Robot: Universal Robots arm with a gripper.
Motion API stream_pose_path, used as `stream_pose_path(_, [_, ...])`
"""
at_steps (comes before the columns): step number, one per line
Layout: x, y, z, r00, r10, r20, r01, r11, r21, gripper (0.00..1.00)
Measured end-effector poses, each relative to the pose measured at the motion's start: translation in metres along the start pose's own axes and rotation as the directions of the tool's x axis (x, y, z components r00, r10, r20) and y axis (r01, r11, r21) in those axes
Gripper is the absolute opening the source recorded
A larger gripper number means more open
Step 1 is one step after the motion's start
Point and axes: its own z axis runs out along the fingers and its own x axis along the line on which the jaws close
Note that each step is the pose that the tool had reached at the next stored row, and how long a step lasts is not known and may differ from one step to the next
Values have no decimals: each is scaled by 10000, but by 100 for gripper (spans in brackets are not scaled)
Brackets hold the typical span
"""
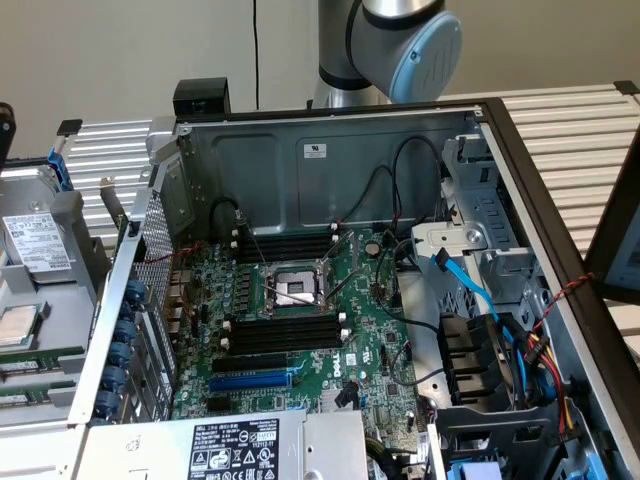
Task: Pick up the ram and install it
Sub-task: 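Reach for the ram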
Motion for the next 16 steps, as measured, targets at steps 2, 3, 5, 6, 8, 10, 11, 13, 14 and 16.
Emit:
stream_pose_path(2, [1, 1, 0, 9994, -358, -34, 358, 9994, 40, 10])
stream_pose_path(3, [1, 1, 0, 9985, -541, -51, 541, 9985, 61, 10])
stream_pose_path(5, [3, 1, 0, 9959, -902, -86, 903, 9959, 100, 10])
stream_pose_path(6, [3, 1, 0, 9941, -1080, -104, 1081, 9941, 118, 10])
stream_pose_path(8, [4, 2, 0, 9893, -1450, -142, 1452, 9893, 154, 10])
stream_pose_path(10, [5, 2, 0, 9837, -1792, -177, 1795, 9836, 186, 10])
stream_pose_path(11, [5, 2, 0, 9803, -1967, -194, 1971, 9802, 202, 10])
stream_pose_path(13, [6, 3, 0, 9723, -2325, -234, 2330, 9722, 232, 10])
stream_pose_path(14, [6, 3, 0, 9679, -2499, -253, 2505, 9678, 247, 10])
stream_pose_path(16, [7, 4, 0, 9582, -2848, -293, 2855, 9580, 275, 10])
